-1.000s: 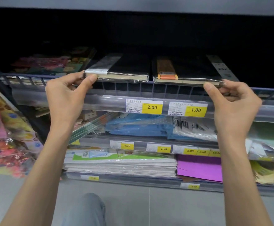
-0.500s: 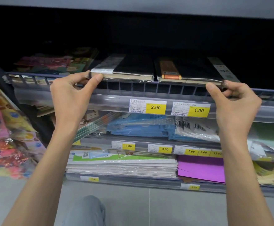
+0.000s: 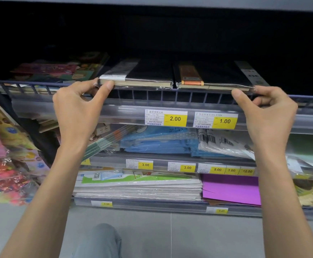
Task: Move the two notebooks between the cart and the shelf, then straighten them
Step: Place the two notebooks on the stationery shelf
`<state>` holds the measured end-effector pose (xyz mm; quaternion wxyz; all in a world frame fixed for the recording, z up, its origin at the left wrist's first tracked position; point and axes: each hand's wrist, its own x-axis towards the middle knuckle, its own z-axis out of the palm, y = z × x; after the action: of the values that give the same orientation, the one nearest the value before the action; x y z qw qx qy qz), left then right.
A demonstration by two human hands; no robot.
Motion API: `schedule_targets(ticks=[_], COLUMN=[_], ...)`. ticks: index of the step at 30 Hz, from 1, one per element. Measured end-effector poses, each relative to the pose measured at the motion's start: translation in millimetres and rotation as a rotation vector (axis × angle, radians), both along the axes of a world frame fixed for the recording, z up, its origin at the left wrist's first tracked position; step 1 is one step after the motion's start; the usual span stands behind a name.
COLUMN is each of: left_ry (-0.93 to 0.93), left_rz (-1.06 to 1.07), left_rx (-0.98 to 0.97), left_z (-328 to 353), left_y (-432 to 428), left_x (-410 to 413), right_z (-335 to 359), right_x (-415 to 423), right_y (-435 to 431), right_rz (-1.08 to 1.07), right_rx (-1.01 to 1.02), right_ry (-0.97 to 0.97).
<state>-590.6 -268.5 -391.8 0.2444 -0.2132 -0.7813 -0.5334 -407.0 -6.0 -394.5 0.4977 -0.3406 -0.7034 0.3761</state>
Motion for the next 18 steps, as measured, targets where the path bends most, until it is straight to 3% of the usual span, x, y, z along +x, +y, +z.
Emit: schedule_targets(ticks=[8,13,18], left_ry=[0.054,0.077,0.112], left_rz=[0.026,0.058,0.115], left_rx=[-0.231,-0.308,-0.761], left_z=[-0.1,9.7,22.3], left_y=[-8.3,-15.1,-21.1], left_x=[3.1,6.6,20.0], right_z=[0.3,5.7,22.4], right_x=[7.9,22.2,42.4], right_y=[-6.6,-11.0,-17.1], right_rz=[-0.023,-0.056,-0.102], right_rx=[0.100,0.251,0.390], right_ry=[-0.117,-0.359,-0.742])
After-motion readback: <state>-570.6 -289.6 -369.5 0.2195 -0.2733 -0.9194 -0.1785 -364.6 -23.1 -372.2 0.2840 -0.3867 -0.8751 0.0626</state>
